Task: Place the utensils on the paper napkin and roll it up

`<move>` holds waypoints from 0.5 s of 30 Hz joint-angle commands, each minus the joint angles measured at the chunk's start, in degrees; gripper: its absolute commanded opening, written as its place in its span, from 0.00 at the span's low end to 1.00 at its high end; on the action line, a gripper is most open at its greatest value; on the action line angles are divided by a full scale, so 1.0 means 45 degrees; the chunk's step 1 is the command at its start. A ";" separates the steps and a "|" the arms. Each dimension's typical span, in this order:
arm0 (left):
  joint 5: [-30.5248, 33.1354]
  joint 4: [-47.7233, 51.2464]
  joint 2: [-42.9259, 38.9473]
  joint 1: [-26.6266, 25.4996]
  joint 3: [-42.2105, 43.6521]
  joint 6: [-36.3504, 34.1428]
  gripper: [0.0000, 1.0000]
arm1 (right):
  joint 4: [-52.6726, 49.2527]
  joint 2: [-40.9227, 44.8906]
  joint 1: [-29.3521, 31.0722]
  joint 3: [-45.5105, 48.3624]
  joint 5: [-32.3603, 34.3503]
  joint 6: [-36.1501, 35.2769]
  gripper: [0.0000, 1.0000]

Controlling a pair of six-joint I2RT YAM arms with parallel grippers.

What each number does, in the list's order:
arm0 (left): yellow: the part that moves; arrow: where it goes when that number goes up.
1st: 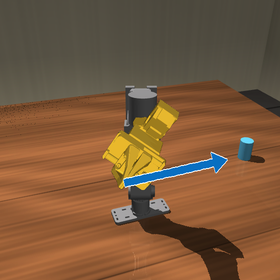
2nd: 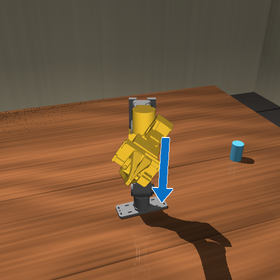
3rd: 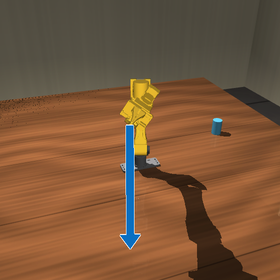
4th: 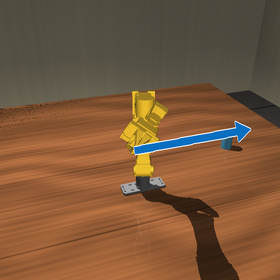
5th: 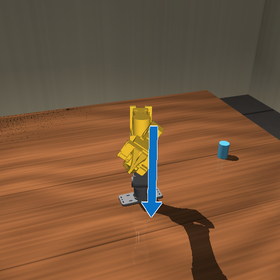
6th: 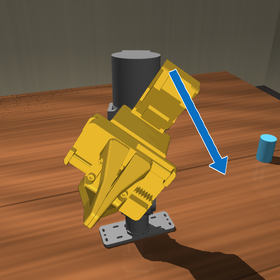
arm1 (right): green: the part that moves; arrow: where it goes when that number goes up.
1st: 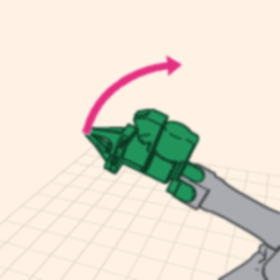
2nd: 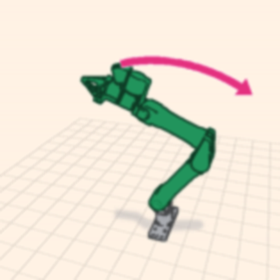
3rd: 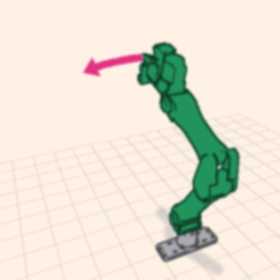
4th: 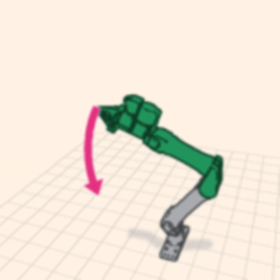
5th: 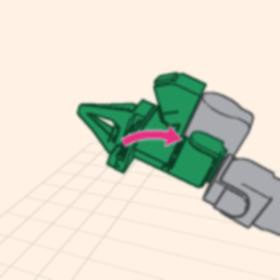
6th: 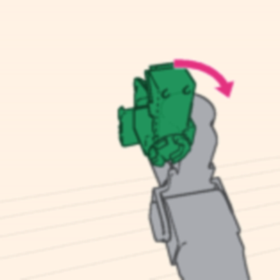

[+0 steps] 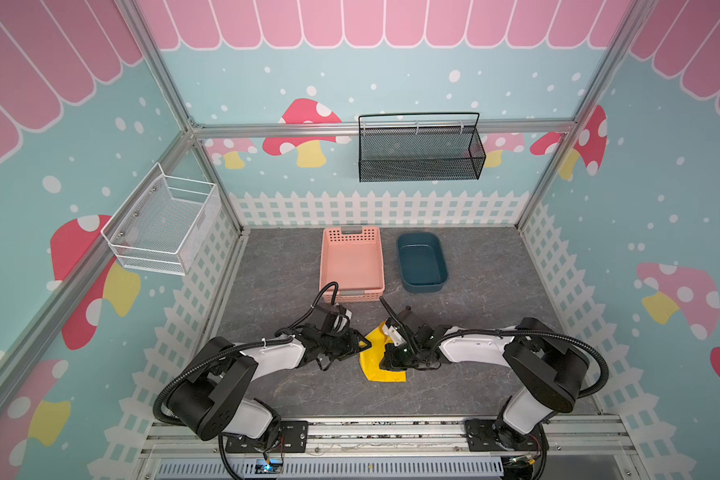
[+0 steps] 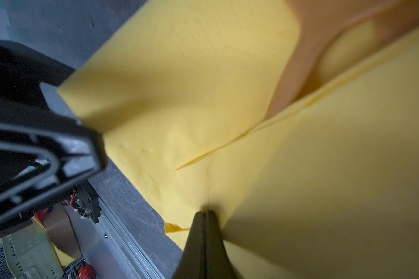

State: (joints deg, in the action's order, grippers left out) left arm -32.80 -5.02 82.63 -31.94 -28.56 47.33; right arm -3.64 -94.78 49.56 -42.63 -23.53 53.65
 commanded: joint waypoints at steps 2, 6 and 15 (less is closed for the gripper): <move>0.0037 -0.0212 -0.0707 -0.0472 0.0288 0.0225 0.46 | -0.0478 -0.0148 0.0061 0.0160 0.0466 0.0110 0.00; 0.0387 -0.0442 -0.1000 -0.0715 0.0865 0.0695 0.46 | -0.0442 -0.0163 0.0060 0.0152 0.0429 0.0071 0.00; 0.1072 -0.0297 -0.1362 -0.0856 0.1204 0.1050 0.46 | -0.0394 -0.0263 0.0061 0.0138 0.0384 -0.0047 0.00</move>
State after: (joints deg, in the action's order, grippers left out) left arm -30.44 -5.76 77.80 -35.66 -23.24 50.94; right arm -3.60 -94.78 49.56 -42.63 -23.57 53.60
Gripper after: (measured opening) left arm 0.462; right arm 0.042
